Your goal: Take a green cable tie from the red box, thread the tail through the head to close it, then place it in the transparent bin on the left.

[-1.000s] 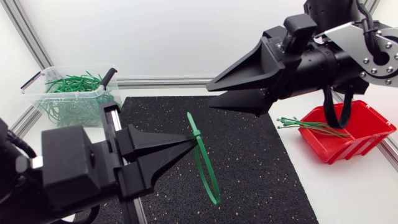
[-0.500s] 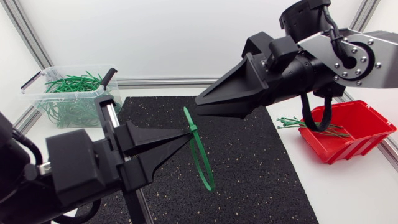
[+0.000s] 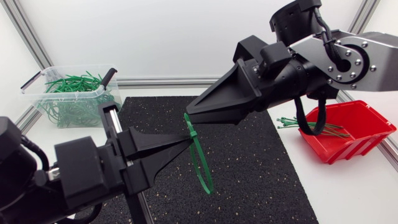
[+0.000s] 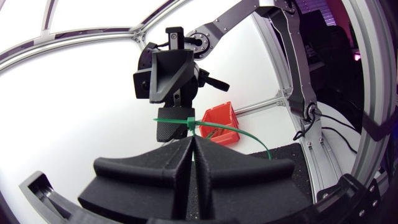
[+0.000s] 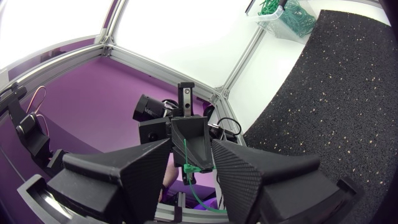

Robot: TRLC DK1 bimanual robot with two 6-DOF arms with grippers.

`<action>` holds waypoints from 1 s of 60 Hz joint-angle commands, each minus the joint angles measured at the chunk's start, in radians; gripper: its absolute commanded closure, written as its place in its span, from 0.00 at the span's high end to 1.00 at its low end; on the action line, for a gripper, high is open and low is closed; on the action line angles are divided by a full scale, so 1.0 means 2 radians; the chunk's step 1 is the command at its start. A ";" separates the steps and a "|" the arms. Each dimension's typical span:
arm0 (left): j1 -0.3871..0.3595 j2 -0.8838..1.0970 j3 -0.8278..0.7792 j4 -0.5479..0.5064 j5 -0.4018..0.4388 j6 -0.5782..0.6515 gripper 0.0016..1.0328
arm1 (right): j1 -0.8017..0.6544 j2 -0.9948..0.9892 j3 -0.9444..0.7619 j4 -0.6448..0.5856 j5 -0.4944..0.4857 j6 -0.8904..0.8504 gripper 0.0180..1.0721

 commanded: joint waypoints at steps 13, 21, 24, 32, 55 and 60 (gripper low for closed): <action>0.006 0.003 -0.018 0.016 -0.002 0.009 0.04 | 0.015 0.002 0.001 -0.006 0.018 -0.017 0.14; 0.007 -0.003 -0.020 0.015 -0.002 0.009 0.04 | 0.021 -0.001 -0.001 -0.009 0.029 -0.019 0.05; 0.007 -0.004 -0.021 0.014 -0.002 0.009 0.04 | 0.021 -0.001 0.000 -0.009 0.031 -0.019 0.05; -0.003 -0.007 -0.027 0.015 -0.002 0.009 0.04 | 0.018 0.007 0.011 -0.012 0.045 -0.018 0.05; -0.082 -0.011 -0.029 0.011 -0.056 0.009 0.04 | -0.003 0.077 0.043 -0.029 0.084 -0.003 0.05; -0.074 -0.006 -0.026 0.011 -0.060 0.009 0.04 | 0.001 0.065 0.030 -0.032 0.076 -0.007 0.05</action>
